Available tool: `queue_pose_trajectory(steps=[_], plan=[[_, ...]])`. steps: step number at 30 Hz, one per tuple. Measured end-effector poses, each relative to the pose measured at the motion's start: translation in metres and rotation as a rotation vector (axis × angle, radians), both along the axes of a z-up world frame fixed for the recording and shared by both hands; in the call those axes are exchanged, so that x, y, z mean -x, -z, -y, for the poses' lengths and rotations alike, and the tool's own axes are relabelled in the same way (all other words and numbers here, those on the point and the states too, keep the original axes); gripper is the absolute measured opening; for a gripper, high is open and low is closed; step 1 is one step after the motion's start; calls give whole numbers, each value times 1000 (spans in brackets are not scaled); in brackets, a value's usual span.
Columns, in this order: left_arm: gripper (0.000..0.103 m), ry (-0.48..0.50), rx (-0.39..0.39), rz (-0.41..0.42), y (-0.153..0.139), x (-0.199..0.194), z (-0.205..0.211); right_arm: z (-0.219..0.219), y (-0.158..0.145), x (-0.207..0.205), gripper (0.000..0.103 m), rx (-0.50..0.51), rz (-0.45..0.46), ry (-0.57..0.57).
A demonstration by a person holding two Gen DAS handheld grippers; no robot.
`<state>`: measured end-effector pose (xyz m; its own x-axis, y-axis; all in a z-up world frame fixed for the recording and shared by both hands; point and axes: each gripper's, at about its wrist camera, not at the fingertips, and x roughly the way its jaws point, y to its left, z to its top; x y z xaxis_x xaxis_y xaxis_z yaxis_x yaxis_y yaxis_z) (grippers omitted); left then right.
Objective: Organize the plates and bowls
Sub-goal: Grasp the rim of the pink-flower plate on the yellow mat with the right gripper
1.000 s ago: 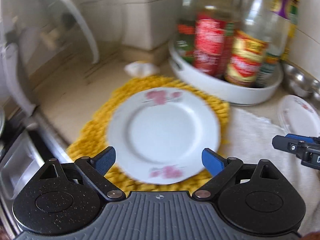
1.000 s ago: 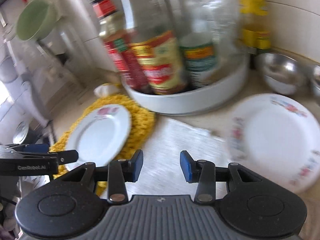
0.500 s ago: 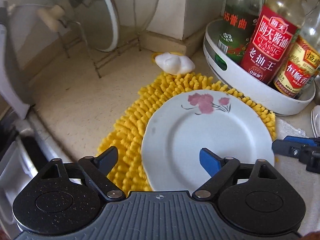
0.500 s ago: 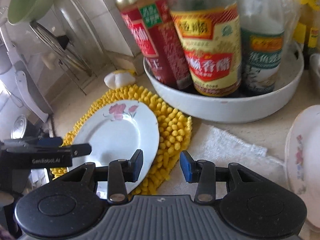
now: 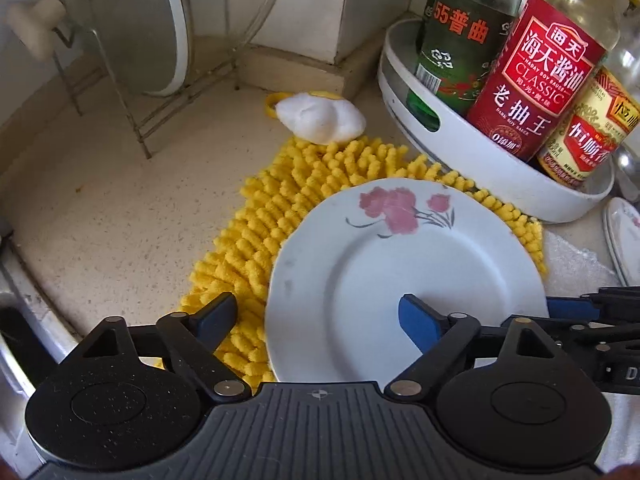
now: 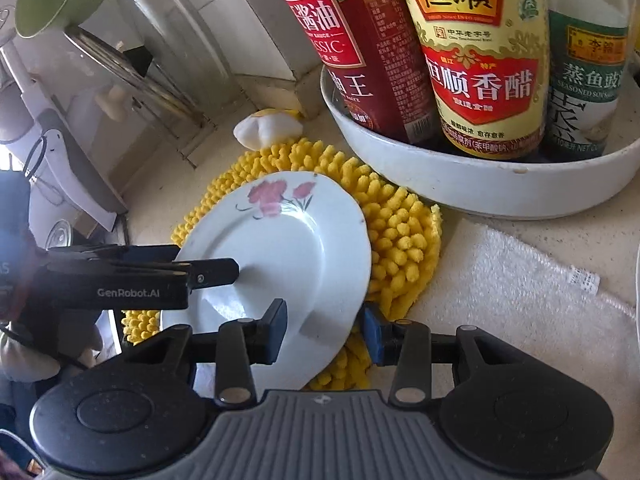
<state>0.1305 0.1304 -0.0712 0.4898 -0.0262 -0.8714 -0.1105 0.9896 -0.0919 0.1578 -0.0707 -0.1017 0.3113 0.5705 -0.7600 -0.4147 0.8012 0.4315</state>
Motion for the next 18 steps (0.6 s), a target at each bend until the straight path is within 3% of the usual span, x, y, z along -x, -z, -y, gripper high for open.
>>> queue_pose_trajectory(steps=[4,9,18], plan=[[87,52,-2,9,-2,-1,11,-2,1,-1,50,7,-6,17],[87,63,-13,9,-1,-1,10,5,3,-5,49,-19,-28,32],[84,116,37,15,-11,19,28,29,-14,22,49,35,-9,78]])
